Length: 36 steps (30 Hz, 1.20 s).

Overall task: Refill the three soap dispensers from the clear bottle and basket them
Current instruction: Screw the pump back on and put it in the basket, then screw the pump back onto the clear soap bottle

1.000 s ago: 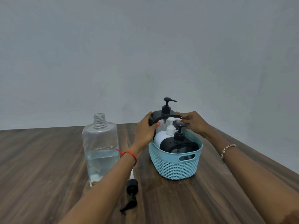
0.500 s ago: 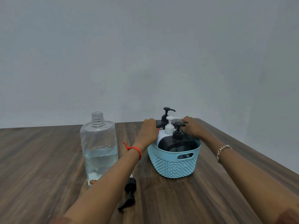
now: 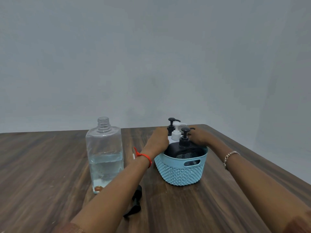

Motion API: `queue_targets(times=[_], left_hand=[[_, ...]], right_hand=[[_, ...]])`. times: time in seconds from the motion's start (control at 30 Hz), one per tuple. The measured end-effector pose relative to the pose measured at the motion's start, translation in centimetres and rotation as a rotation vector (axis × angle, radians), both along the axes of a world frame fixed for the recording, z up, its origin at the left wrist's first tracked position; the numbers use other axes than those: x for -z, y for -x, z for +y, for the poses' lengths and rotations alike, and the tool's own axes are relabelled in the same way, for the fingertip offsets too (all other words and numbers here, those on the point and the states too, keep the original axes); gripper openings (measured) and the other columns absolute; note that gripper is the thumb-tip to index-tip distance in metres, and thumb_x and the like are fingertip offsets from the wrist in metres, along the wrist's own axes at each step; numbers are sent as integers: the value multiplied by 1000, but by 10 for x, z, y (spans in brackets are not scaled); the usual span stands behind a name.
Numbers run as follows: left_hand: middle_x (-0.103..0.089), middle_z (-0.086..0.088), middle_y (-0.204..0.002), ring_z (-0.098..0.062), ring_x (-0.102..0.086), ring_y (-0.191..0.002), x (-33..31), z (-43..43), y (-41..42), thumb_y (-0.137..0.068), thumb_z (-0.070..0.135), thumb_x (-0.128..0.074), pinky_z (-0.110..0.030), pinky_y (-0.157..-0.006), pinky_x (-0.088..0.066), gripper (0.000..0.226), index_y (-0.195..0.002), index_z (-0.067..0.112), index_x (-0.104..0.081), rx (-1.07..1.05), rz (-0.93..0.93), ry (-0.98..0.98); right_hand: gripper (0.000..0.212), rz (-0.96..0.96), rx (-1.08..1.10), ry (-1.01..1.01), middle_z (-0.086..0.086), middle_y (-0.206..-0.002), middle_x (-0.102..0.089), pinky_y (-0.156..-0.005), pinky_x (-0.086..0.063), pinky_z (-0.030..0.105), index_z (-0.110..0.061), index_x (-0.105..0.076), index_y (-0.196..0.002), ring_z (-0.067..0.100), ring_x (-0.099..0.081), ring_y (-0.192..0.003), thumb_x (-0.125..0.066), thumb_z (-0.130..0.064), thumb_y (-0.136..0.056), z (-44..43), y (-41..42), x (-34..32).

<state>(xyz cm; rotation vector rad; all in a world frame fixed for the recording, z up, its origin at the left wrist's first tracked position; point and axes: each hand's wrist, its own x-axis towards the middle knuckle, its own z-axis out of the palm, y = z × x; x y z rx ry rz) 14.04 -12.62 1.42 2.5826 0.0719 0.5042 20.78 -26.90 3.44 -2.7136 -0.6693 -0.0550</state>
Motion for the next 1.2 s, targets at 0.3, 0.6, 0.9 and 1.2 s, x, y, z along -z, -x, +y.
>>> queue_targets(times=[0.3, 0.6, 0.9, 1.2], left_hand=[[-45, -10, -82, -36, -52, -97, -18, 8, 28, -90, 4, -42, -32, -68, -33, 22, -68, 2, -45, 20, -79, 64], [-65, -15, -115, -29, -57, -110, -68, 26, 105, -90, 13, -53, -40, -96, -45, 30, -115, 0, -62, 68, -415, 28], [-70, -17, -95, -19, -60, -82, -8, 37, 186, -89, 6, -53, -14, -68, -40, 20, -100, -4, -67, 8, -331, 183], [-69, -16, -100, -24, -64, -90, 50, 62, 198, -88, 8, -56, -20, -71, -43, 23, -105, -4, -66, -92, -174, 237]], right_hand=[[34, -197, 148, -720, 22, -111, -65, -97, -49, 39, 7, -63, -110, 27, -61, -99, -41, 14, -86, -9, 13, -25], [38, -546, -177, -838, 11, -96, -67, -69, -43, 5, 2, -66, -105, 12, -58, -80, -41, 14, -79, 31, 116, -50], [45, -391, -462, -101, 6, -123, -57, -81, -48, 37, -13, -62, -114, 25, -57, -106, -44, 6, -77, 66, 171, 54], [46, -299, -508, 168, 2, -138, -44, -93, -45, 38, -16, -57, -124, 23, -46, -122, -46, 4, -84, 68, 177, 93]])
